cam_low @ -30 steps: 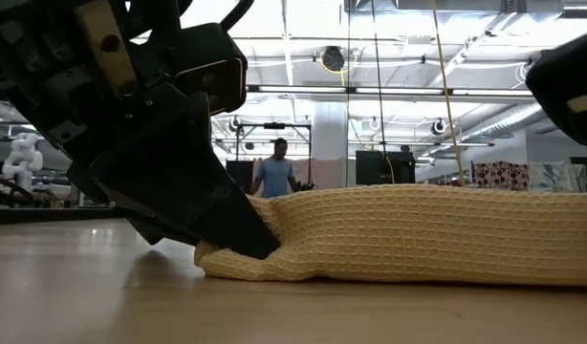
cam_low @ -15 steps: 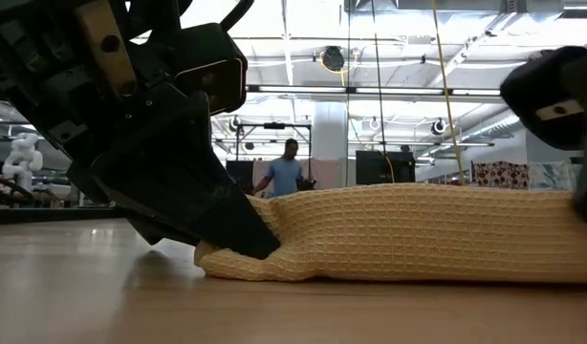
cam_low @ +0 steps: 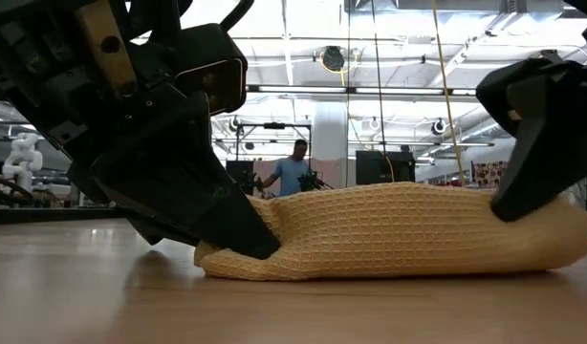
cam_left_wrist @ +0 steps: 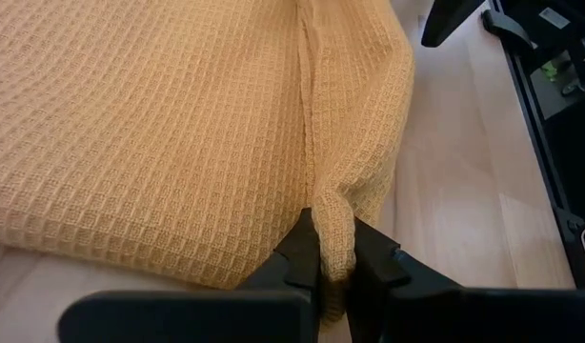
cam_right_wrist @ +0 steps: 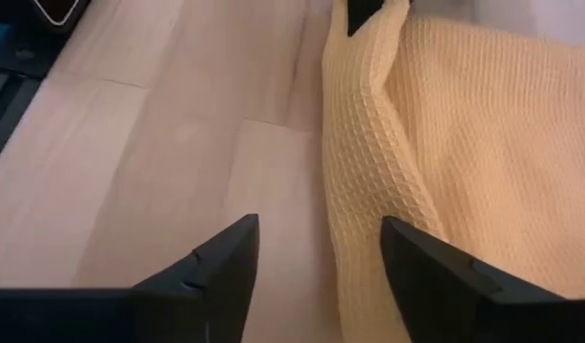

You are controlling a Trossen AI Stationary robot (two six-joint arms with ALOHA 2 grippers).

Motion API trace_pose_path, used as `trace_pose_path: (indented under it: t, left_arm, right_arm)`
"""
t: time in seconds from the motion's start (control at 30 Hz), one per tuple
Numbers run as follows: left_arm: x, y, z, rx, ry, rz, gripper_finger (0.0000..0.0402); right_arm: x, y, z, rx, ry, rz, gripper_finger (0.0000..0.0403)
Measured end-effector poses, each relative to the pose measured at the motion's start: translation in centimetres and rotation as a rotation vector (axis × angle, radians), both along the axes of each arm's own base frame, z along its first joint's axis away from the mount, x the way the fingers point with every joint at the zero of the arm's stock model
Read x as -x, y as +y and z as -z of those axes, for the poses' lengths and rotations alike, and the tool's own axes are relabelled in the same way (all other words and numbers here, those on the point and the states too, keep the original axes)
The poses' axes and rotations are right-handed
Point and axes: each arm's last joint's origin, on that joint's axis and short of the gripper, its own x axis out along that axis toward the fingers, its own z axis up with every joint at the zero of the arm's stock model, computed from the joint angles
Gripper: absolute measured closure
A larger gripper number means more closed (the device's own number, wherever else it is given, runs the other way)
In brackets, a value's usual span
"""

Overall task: Roll towel
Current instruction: Roll the yellow towel

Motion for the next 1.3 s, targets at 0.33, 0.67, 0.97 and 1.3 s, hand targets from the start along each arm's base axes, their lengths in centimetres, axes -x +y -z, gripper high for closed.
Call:
trace_pose_path:
  t: [0.33,0.67,0.97,1.3]
  left_arm:
    - [0.0,0.0,0.0,0.005,0.001,-0.002,0.0372]
    - [-0.1,0.1,-0.1,0.016,-0.020,-0.036,0.0372]
    - [-0.3,0.0,-0.7,0.018,-0.073,-0.027,0.0315]
    - [1.4,0.5,-4.2,-0.090,0.012,0.006,0.0209]
  right_arm:
    - [-0.4,-0.7,0.1,0.032,0.003,0.012,0.0161]
    - [-0.6,-2.1,0.5,0.046,0.068,0.120,0.0161]
    - [-1.3,-3.1,0.7,-0.072,0.141,0.143,0.0161]
    - [-1.4,-3.5,0.8,-0.137,0.170,0.179,0.0161]
